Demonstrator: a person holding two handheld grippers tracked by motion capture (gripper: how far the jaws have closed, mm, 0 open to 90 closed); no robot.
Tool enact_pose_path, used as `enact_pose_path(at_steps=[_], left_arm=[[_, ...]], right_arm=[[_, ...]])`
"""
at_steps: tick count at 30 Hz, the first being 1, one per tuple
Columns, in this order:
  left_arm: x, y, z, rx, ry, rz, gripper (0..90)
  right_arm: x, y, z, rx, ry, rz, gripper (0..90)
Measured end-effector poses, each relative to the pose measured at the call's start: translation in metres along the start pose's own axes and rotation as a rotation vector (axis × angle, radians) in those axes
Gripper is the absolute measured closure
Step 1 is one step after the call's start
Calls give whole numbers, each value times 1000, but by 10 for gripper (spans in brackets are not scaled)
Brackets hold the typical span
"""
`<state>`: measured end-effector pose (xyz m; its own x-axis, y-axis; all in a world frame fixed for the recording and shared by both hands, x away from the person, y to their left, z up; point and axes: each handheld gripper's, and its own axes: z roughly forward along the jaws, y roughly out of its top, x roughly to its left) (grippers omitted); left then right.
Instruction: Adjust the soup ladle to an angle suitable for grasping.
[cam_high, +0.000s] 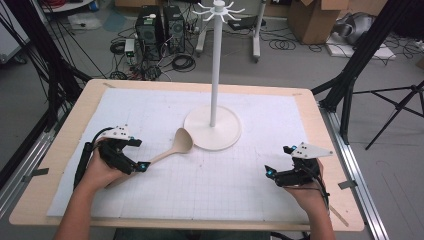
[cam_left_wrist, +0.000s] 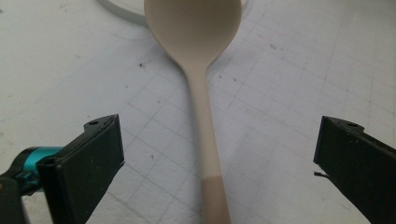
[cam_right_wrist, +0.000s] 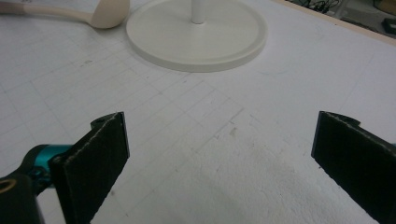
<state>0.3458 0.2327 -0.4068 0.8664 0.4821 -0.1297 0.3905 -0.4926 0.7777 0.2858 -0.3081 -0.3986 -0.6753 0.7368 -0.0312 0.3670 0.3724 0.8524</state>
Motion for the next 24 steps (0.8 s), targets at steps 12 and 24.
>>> enact_pose_path(at_steps=[12,24], left_arm=[[-1,0,24,138,-9,18,109],[-4,-1,31,221,19,40,315]], right_arm=[[0,0,2,12,-7,-6,27],[2,-1,4,27,-6,-13,27]])
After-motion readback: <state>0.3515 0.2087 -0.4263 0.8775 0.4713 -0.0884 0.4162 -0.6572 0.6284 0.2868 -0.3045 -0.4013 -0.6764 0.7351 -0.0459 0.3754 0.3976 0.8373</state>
